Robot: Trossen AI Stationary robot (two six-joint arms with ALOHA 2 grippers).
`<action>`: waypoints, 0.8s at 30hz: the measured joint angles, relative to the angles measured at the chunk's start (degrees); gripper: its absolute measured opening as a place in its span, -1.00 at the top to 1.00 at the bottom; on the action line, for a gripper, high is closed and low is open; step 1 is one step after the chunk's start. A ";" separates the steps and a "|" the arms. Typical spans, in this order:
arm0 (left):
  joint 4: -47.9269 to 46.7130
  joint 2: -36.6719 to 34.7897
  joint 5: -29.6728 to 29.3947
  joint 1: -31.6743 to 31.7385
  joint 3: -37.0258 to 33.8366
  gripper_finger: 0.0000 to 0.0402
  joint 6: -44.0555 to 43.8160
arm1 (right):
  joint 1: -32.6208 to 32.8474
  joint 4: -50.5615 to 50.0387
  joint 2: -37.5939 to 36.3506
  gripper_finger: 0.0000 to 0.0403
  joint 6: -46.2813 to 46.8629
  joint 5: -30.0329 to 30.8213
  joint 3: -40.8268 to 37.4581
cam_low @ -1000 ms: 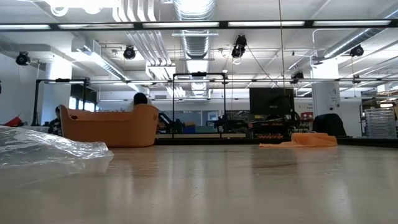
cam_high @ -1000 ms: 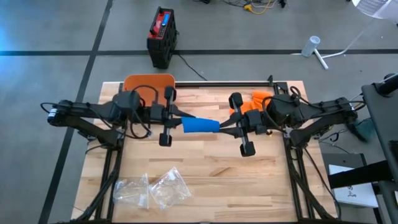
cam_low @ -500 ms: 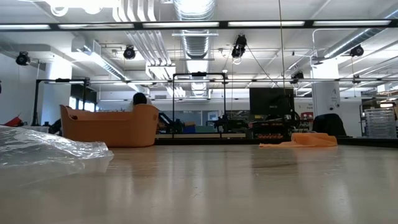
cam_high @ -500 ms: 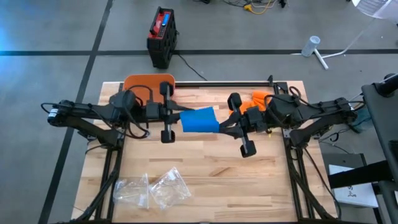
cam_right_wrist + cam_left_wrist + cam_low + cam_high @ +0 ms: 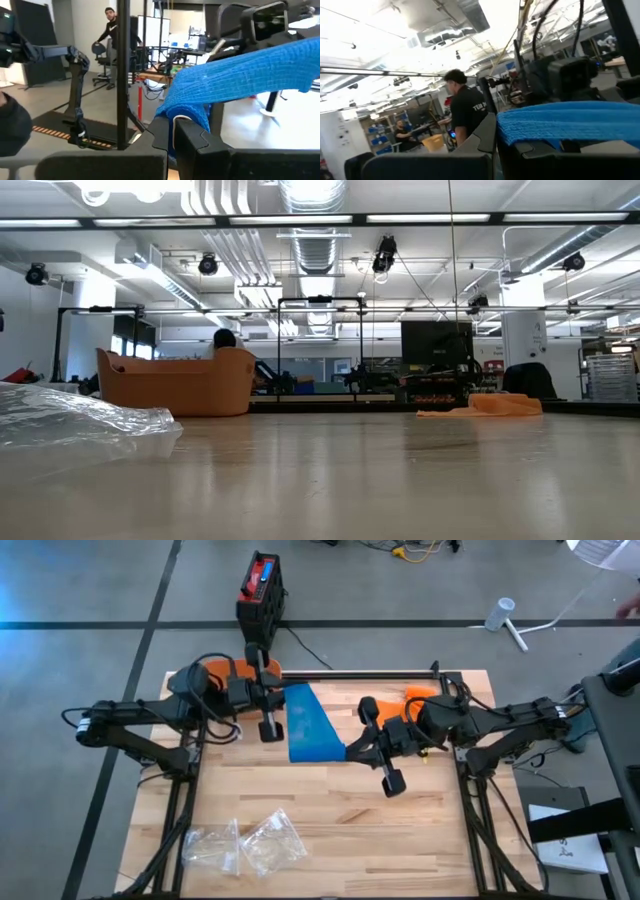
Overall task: Roll bandage
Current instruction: Roll the blue bandage
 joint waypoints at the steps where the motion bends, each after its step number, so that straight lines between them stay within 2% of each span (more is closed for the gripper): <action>1: -0.28 0.00 0.59 0.11 0.00 1.00 -0.39 | -0.01 0.14 0.00 0.99 -0.02 -0.49 0.00; 5: -3.57 0.52 4.27 0.10 0.00 1.00 -2.11 | 0.04 0.51 -0.07 0.99 -1.74 -0.94 0.00; 15: -10.98 1.57 4.58 -2.86 -0.66 1.00 -4.90 | 0.04 2.09 -1.83 0.99 -11.41 -0.43 -0.02; 20: -12.19 1.33 4.59 -4.37 -0.74 1.00 -6.06 | 0.08 2.03 -2.45 0.99 -14.36 3.54 -0.02; 24: -12.32 1.33 5.94 -6.02 -0.76 1.00 -6.53 | 0.04 2.15 -2.45 0.99 -16.21 4.04 -0.02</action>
